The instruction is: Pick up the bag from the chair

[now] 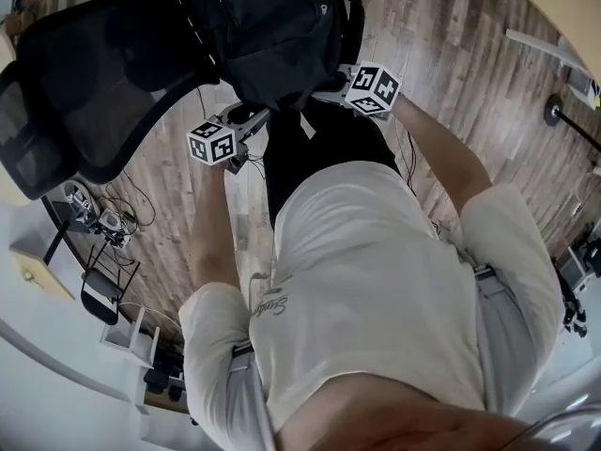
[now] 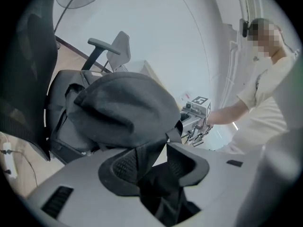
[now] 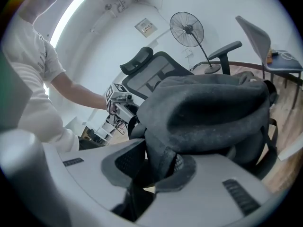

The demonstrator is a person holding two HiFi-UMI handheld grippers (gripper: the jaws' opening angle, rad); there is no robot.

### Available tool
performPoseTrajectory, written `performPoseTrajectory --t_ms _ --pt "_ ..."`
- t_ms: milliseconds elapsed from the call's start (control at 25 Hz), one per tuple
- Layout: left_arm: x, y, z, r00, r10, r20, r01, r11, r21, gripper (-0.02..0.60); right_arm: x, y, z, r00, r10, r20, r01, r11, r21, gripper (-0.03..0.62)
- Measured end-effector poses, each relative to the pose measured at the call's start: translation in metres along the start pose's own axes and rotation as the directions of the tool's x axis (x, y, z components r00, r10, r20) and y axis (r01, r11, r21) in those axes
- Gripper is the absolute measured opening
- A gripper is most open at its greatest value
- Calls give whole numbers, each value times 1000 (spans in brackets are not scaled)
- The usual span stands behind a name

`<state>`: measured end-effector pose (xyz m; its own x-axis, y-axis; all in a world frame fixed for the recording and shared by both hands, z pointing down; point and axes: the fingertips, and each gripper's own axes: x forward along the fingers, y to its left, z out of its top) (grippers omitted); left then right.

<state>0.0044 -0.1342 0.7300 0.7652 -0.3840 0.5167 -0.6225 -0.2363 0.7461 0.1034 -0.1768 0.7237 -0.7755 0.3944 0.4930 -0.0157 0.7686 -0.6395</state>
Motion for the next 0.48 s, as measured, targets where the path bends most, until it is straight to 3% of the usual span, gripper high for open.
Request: performPoseTrajectory --t_ms 120,200,360,480 --pt "-12 -1 19 997 -36 62 37 999 -12 169 -4 3 19 999 25 20 -25 1000 -4 52" --pt "-17 -1 33 989 -109 98 114 992 -52 160 -9 2 32 999 39 23 -39 999 -9 44" --pt "-29 -6 56 946 -297 130 314 940 -136 158 -14 0 54 999 54 1 -54 998 -11 35" --pt "-40 0 83 935 -307 178 326 941 -91 147 -15 -5 81 998 38 42 -39 999 26 35"
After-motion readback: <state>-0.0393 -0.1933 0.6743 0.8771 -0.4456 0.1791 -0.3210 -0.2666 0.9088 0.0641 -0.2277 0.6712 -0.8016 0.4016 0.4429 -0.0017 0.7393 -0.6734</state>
